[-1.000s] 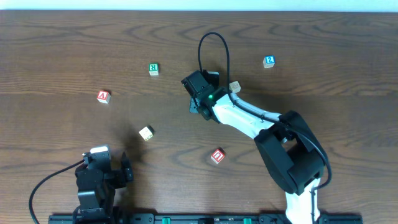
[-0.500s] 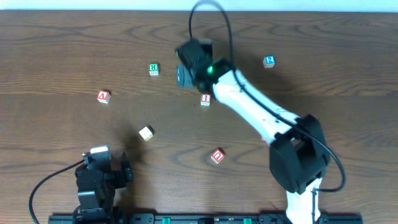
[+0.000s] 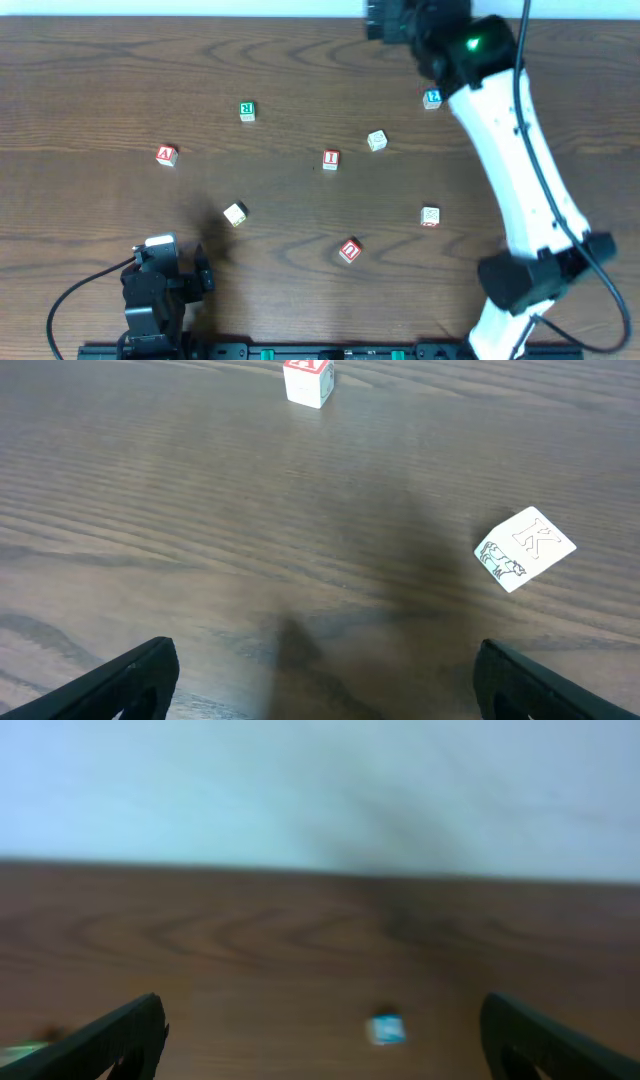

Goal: Spell out Ai2
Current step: 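Release the I block and move the right gripper to the blue 2 block, then lower and close the right gripper on the blue 2 block, then carry the 2 block toward the right side of the I block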

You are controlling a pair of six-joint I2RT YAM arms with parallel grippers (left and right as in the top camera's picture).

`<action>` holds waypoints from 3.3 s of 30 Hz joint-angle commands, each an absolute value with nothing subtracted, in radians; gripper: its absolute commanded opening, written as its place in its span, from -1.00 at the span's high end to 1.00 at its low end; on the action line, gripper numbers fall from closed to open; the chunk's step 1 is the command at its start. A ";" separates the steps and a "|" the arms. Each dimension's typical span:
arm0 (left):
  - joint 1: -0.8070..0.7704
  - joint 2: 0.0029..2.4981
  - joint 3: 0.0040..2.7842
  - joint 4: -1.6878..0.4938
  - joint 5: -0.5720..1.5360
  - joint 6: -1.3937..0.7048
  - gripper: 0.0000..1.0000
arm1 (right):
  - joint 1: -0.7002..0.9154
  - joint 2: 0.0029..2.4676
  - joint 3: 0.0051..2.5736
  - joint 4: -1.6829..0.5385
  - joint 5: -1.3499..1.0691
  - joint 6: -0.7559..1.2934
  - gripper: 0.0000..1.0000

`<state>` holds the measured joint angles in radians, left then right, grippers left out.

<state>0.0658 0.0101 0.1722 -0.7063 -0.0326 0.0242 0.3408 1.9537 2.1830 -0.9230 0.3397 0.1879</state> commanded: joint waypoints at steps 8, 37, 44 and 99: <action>0.072 0.006 0.160 -0.730 -0.033 0.030 -0.91 | 0.093 2.233 2.146 -0.822 0.050 -0.137 -0.98; 0.072 0.006 0.160 -0.730 -0.033 0.030 -0.91 | 0.046 2.473 2.146 -1.005 -0.053 -0.135 -0.75; 0.072 0.006 0.160 -0.731 -0.033 0.030 -0.90 | 0.046 2.473 2.116 -0.997 -0.053 -0.135 -0.68; 0.072 0.006 0.160 -0.730 -0.033 0.030 -0.91 | 0.210 2.139 2.135 -1.002 -0.113 -0.016 0.97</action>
